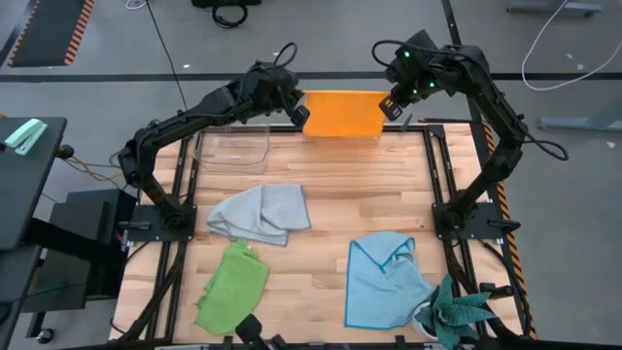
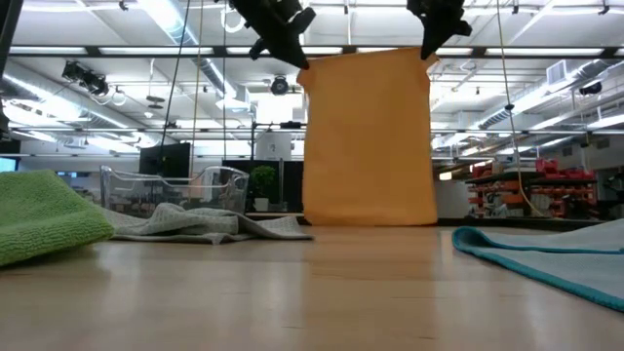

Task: Fold microfiber towels
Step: Fold the orange microfiber cloth

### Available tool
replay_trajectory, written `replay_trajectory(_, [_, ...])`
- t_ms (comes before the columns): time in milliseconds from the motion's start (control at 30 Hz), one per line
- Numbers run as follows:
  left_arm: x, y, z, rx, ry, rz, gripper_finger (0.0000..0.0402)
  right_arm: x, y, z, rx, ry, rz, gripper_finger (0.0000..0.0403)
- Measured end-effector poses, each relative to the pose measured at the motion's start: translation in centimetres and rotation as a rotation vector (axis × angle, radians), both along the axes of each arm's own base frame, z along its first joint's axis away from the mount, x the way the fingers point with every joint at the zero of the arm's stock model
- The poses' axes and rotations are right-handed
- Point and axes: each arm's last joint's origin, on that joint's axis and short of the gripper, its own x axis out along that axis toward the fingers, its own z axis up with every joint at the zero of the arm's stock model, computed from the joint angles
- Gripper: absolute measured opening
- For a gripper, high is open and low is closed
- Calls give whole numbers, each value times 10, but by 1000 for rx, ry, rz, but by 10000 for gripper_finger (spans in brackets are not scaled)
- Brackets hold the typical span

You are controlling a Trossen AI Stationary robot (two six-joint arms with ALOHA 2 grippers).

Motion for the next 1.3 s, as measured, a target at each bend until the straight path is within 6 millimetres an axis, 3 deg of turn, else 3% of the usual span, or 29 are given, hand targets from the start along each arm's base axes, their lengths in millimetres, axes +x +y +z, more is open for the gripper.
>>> replay_trajectory(300, [10,-19,-23,-152,125,-51,4,14,46,-43,182,59,54,0])
replay_trajectory(533, [21,-41,-34,-258,159,-152,4,6,85,-90,290,83,38,0])
replay_trajectory(733, [38,-62,-56,-318,253,-183,4,2,103,-127,359,40,-25,0])
replay_trajectory(1000, [43,-67,-100,-376,279,-132,4,9,106,-151,389,20,-53,0])
replay_trajectory(1167, [39,-57,-118,-392,268,-100,4,16,92,-163,420,17,-94,0])
replay_trajectory(1300, [36,-44,-120,-391,257,-60,4,24,74,-172,421,9,-143,0])
